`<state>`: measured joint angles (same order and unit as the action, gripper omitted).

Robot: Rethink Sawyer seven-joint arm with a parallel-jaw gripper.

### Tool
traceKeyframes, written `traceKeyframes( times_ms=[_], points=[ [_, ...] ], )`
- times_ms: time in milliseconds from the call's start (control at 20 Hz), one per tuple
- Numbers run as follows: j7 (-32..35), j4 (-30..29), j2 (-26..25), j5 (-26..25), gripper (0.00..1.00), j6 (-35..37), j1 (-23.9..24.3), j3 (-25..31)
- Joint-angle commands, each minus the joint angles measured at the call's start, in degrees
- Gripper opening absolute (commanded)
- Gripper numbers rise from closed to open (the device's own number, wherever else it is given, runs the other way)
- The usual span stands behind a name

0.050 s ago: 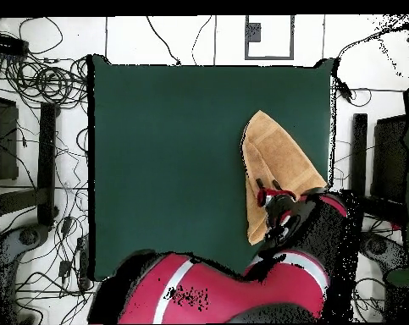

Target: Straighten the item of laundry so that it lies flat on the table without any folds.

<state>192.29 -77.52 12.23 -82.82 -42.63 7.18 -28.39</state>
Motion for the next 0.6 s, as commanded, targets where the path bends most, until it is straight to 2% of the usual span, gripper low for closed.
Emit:
traceKeyframes(
  times_ms=[50,300,600],
  points=[
    [18.83,3.72,-3.35,-5.98,1.0,1.78,-3.77,3.95],
    [29.36,4.42,-5.59,-12.77,1.0,-3.99,-6.51,3.81],
    [29.89,2.64,-4.65,-13.23,1.0,-4.83,-7.19,4.87]
  ],
)
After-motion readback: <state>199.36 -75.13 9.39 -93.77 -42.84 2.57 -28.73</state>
